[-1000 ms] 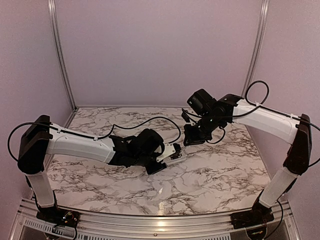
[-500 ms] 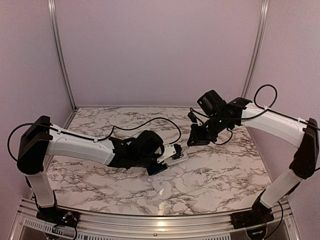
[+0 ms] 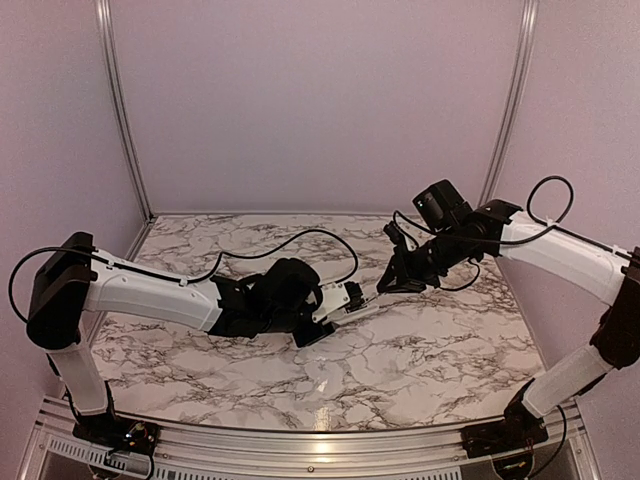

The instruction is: Unload the batteries from the remote control

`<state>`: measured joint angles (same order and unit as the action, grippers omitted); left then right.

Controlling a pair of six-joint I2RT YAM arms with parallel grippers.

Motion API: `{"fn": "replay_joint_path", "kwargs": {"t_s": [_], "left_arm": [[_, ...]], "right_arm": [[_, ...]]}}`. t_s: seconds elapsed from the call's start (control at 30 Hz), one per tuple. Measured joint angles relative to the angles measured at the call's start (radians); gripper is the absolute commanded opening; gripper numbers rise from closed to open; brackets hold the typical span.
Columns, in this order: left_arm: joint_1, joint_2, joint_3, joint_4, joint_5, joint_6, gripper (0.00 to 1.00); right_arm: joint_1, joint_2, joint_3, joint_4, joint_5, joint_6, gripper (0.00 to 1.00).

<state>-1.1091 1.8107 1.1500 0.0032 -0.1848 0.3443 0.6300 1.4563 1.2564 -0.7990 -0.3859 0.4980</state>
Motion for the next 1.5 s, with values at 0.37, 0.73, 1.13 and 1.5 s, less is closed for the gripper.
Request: {"fn": "replay_joint_path", "kwargs": {"t_s": [0.37, 0.73, 1.13, 1.5], "left_arm": [[-0.001, -0.003, -0.002, -0.004, -0.010, -0.004, 0.00], [-0.006, -0.003, -0.002, -0.004, -0.022, -0.012, 0.00], [-0.010, -0.003, -0.002, -0.047, -0.037, -0.015, 0.00], [-0.010, -0.003, -0.001, -0.050, -0.037, -0.014, 0.00]], "right_arm": [[0.000, -0.003, 0.041, -0.036, 0.056, -0.002, 0.00], [0.025, 0.032, 0.110, -0.054, 0.119, -0.003, 0.00], [0.098, 0.098, 0.157, -0.103, 0.229, -0.010, 0.00], [0.106, 0.115, 0.175, -0.116, 0.260, -0.010, 0.00]]}}
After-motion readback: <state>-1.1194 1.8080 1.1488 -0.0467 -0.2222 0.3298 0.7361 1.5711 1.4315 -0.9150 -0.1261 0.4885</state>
